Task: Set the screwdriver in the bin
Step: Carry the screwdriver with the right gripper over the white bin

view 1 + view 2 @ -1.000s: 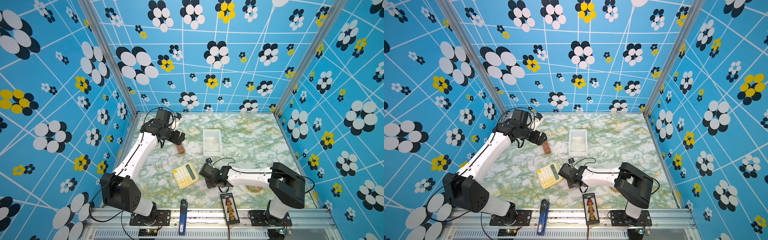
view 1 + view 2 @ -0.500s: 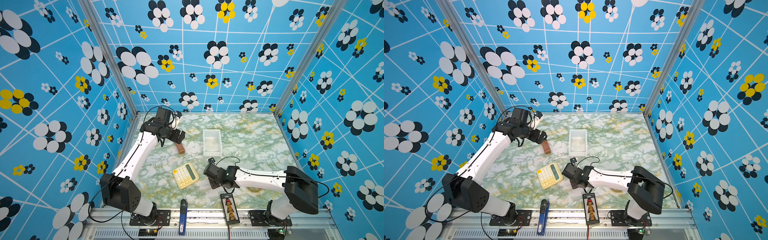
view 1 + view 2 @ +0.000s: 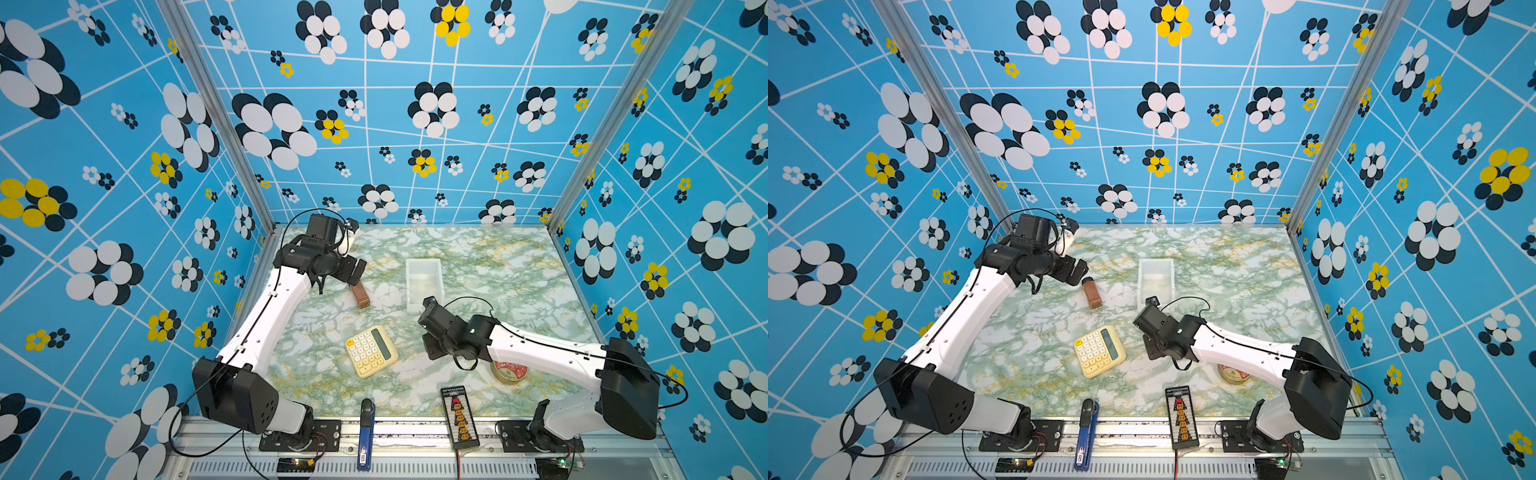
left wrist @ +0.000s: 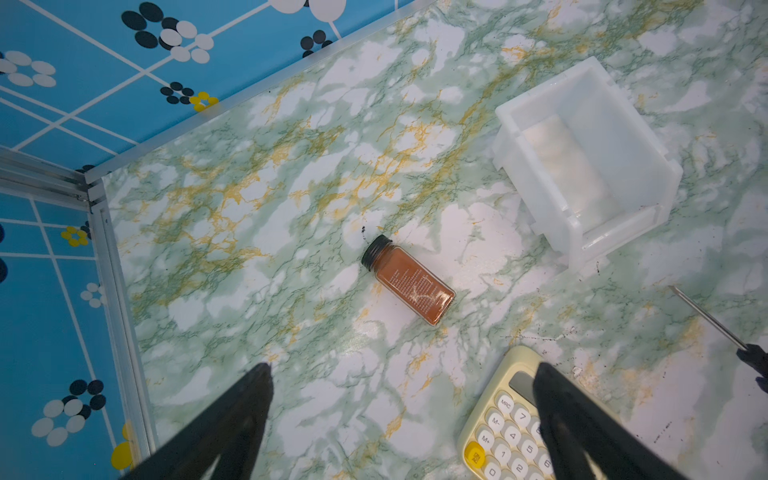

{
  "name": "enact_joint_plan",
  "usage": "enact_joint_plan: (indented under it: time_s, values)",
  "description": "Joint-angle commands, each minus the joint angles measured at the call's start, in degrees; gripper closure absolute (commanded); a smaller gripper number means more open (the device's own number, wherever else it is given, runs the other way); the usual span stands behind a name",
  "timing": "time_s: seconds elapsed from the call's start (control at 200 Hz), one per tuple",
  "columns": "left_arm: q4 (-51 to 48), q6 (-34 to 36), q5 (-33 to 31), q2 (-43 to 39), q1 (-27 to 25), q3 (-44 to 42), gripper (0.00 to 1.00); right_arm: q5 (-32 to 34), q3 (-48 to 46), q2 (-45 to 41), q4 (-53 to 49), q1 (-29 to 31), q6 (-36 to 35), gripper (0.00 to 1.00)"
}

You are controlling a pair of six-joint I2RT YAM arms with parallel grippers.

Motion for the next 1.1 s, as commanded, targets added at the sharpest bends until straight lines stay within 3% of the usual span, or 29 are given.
enact_joint_plan:
  time_s: [0.0,0.215,0.455,0.725,1.095]
  values:
    - [-1.5,0.2,0.5,-3.1,0.3,-0.7,0.01,-1.5,3.8,-1.5,-2.4,-2.9,-3.7,0.86]
    - [-1.2,0.5,1.7,-6.0,0.2,-3.6,0.01,-5.8,10.3,3.5,0.5,-12.1,-7.3,0.86]
    - [-1.3,-0.3,3.4,-7.0,-0.2,-4.0,0.01,-10.8,24.9,18.4,-0.2,-18.7,-10.7,0.86]
    - [-1.7,-0.5,4.9,-7.0,-0.6,-3.2,0.01,-12.0,35.8,31.4,-2.1,-20.8,-12.2,0.86]
    - [-1.7,-0.8,5.8,-6.4,-1.0,-3.4,0.01,-10.9,37.5,36.3,-2.3,-21.1,-12.9,0.86]
